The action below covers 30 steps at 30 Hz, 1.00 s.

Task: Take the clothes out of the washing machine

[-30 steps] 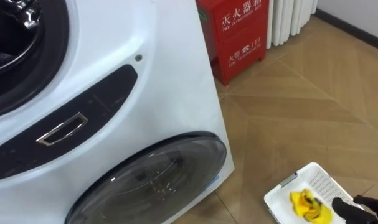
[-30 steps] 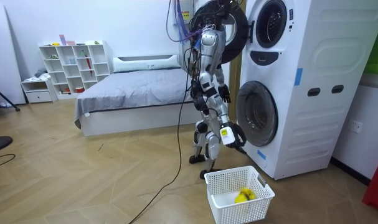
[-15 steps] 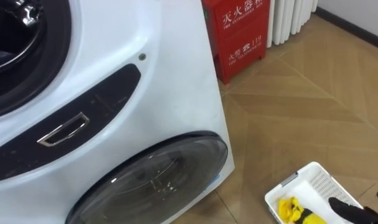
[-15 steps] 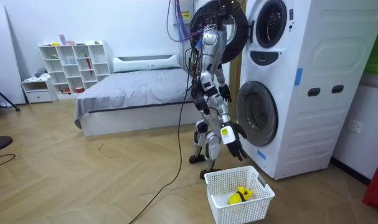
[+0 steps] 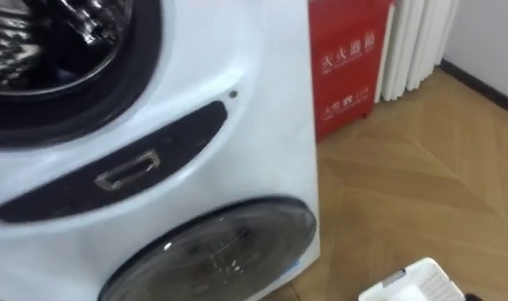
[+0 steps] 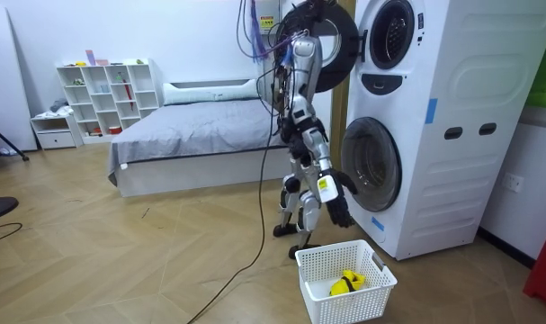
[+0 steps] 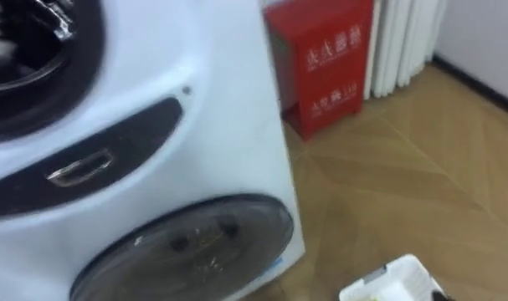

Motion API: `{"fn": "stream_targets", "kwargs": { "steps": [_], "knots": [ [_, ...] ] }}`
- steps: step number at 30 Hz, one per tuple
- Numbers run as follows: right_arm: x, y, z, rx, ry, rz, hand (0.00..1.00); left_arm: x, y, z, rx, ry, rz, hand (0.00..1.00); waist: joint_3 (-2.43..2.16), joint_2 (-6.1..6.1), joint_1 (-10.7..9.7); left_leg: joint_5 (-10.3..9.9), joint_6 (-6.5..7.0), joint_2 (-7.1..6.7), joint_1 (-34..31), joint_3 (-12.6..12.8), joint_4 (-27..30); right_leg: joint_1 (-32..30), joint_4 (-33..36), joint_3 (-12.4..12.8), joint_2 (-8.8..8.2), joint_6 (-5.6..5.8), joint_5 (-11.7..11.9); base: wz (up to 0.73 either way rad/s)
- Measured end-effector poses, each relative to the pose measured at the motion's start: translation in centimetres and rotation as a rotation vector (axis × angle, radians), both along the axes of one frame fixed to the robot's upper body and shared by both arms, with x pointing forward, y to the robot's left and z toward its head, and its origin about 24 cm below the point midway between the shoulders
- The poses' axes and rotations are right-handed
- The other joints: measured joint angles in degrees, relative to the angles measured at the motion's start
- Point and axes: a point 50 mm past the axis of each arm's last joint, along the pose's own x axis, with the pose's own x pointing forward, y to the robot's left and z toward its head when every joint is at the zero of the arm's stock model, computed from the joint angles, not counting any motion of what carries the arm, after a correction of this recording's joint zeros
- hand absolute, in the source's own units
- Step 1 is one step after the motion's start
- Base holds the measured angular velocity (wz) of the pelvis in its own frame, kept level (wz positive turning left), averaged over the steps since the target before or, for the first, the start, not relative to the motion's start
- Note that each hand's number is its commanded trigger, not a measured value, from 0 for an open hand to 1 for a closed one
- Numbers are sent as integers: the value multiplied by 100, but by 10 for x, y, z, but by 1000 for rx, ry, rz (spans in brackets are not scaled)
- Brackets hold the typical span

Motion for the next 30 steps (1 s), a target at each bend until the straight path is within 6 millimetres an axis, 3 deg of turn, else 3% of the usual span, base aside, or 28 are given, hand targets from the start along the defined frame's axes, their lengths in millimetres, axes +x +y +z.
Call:
{"fn": "stream_targets", "kwargs": {
  "steps": [3,8,11,16,23,28,30],
  "knots": [
    [-39,10,-24,107,101,-62,0,-19,4,-3,14,53,6,0,-29,-166,45,-3,-5,18,283,-294,-59,451,-216,-358,-96,-2,-56,55],
    [-98,57,-62,340,310,-71,0,-46,7,-6,49,144,1,0,-24,-629,210,-25,-46,49,700,-759,-138,1144,-553,-788,-120,-18,-95,51],
    [-118,74,-70,422,387,-42,0,-51,6,-7,46,177,11,0,-21,-744,362,-37,-53,35,767,-997,-141,1360,-694,-992,-156,-40,-72,36],
    [-119,90,-76,463,465,118,0,-55,12,-7,62,207,48,0,-1,-815,622,-66,-61,61,876,-1045,-215,1558,-932,-1054,-142,-72,30,4],
    [-95,101,-77,406,527,407,0,-54,11,-8,63,222,60,0,13,-856,791,-121,-70,90,971,-1042,-264,1757,-1092,-1061,-95,-72,36,0],
    [-84,110,-78,418,525,523,0,-50,11,-8,63,218,62,0,79,-953,892,-133,-88,102,1093,-1055,-184,1941,-1210,-1142,-105,-97,32,3],
    [-81,114,-79,431,521,553,0,-48,10,-8,73,217,39,0,78,-980,947,-182,-130,137,1092,-1068,-119,1962,-1239,-1150,-88,-124,11,0]
  ]
}}
